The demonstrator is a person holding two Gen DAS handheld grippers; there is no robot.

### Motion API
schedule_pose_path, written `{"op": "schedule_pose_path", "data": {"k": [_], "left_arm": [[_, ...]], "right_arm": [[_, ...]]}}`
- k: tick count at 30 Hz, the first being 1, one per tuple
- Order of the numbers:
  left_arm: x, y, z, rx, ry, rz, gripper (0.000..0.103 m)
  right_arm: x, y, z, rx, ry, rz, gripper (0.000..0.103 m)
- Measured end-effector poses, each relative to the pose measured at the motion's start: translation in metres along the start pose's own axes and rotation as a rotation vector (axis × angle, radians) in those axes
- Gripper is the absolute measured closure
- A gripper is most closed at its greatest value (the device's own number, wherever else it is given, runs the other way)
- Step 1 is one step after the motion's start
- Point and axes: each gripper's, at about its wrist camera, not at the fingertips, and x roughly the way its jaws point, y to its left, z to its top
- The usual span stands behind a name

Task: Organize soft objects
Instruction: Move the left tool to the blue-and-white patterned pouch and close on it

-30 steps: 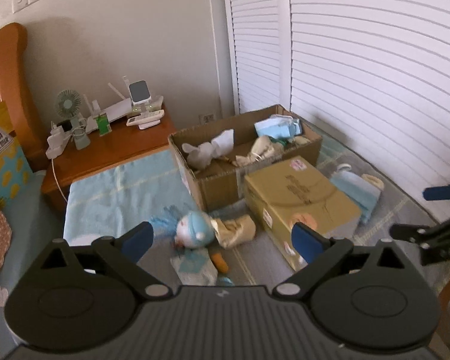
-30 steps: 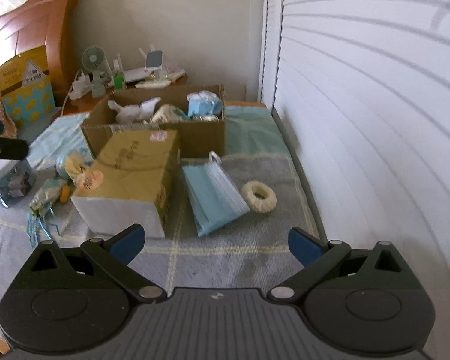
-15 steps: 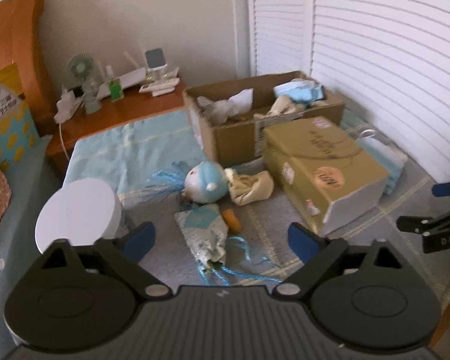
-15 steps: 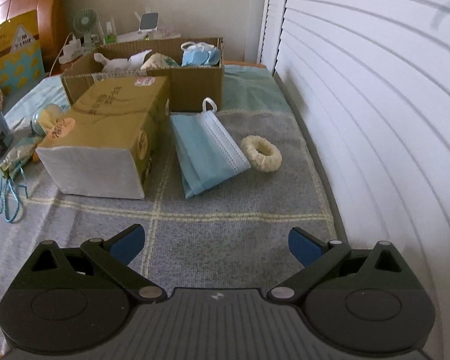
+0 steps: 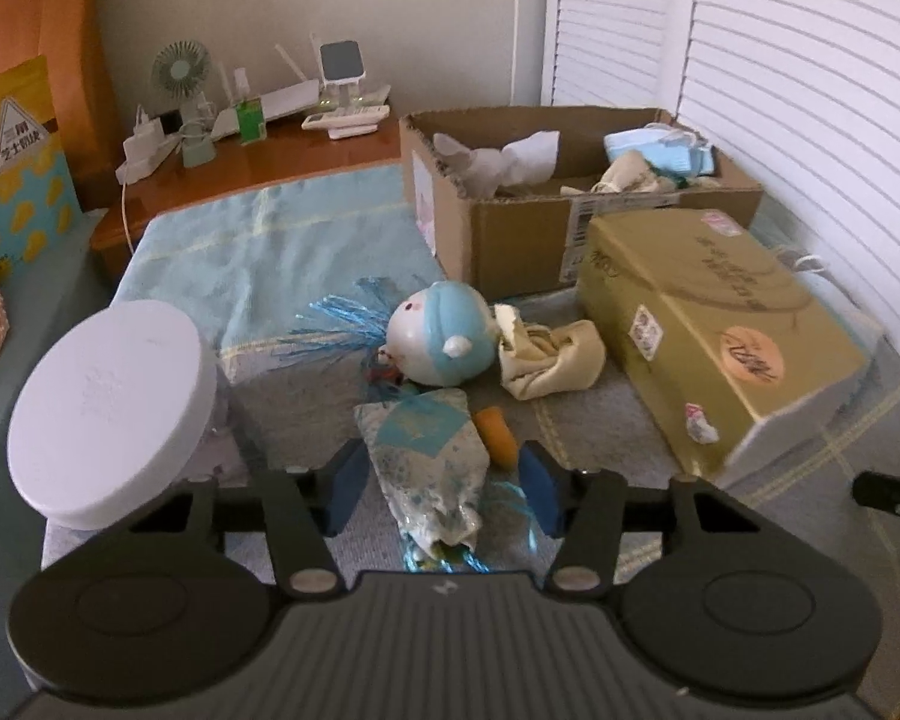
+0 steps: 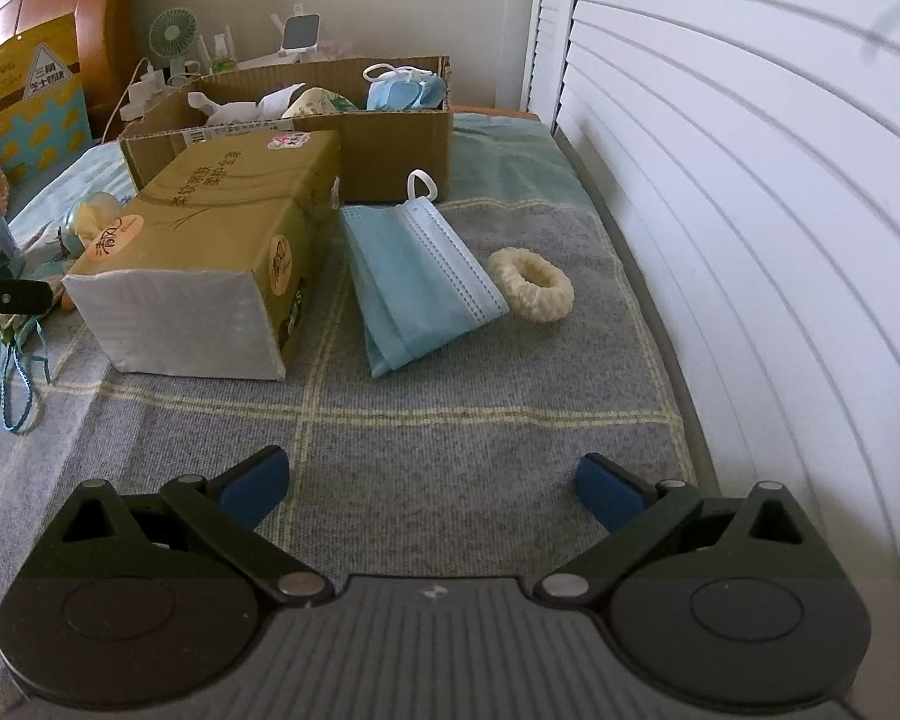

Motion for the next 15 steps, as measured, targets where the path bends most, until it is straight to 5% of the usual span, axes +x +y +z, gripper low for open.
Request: {"op": "schedule_pose_path", "data": {"k": [10, 15], "left_arm": [[0.000, 0.010, -0.004, -0.016, 0.002, -0.036, 0.072], [-0.016, 0.011, -0.011, 0.030, 0.007, -0.077, 0.073]], "right_arm": [[-0.002, 0.002, -0.004, 0.015, -0.027, -0.013, 0.000], [-0.002, 0.001, -0.004, 0.015, -0.027, -0.012, 0.000]]}}
